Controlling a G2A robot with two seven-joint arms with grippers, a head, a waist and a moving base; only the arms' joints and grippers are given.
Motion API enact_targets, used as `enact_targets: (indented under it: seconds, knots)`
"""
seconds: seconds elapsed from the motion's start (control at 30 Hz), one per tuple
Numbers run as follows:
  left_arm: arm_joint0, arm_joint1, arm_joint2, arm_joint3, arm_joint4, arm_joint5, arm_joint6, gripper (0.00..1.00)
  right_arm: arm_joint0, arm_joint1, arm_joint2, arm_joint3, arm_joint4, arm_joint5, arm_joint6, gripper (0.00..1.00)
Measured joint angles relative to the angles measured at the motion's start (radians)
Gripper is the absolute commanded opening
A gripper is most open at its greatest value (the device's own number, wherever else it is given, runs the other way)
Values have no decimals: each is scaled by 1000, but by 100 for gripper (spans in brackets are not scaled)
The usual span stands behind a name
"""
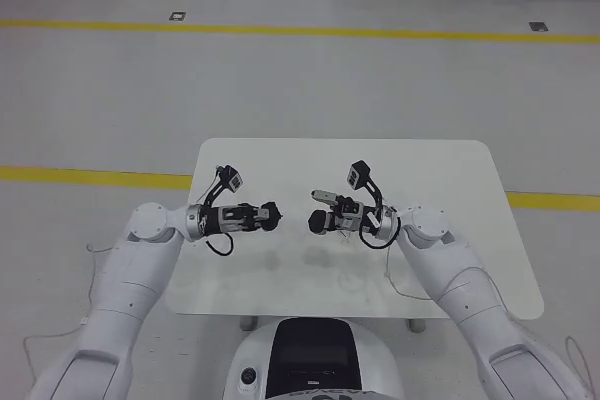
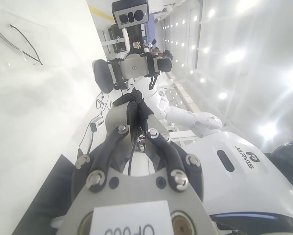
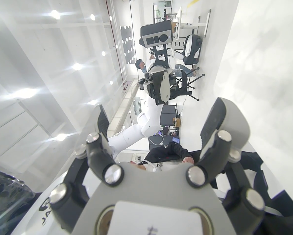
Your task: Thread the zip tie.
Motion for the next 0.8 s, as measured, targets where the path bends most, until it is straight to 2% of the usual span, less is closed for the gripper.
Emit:
enact_targets:
  seconds: [0.1, 0.6, 0.7, 0.8]
  knots:
    - [5, -9, -9, -1, 12, 0, 1, 0, 0, 0, 0, 0, 0, 0, 0, 100]
    - [4, -9, -8, -1, 11, 0, 2, 0, -1, 0, 2, -2, -3, -1, -3, 100]
    - [4, -9, -8, -1, 11, 0, 2, 0, -4, 12, 24, -30, -86, -3, -70, 100]
    - [4, -9, -8, -1, 11, 0, 2, 0, -8, 30, 53, -77, -205, 31, -118, 100]
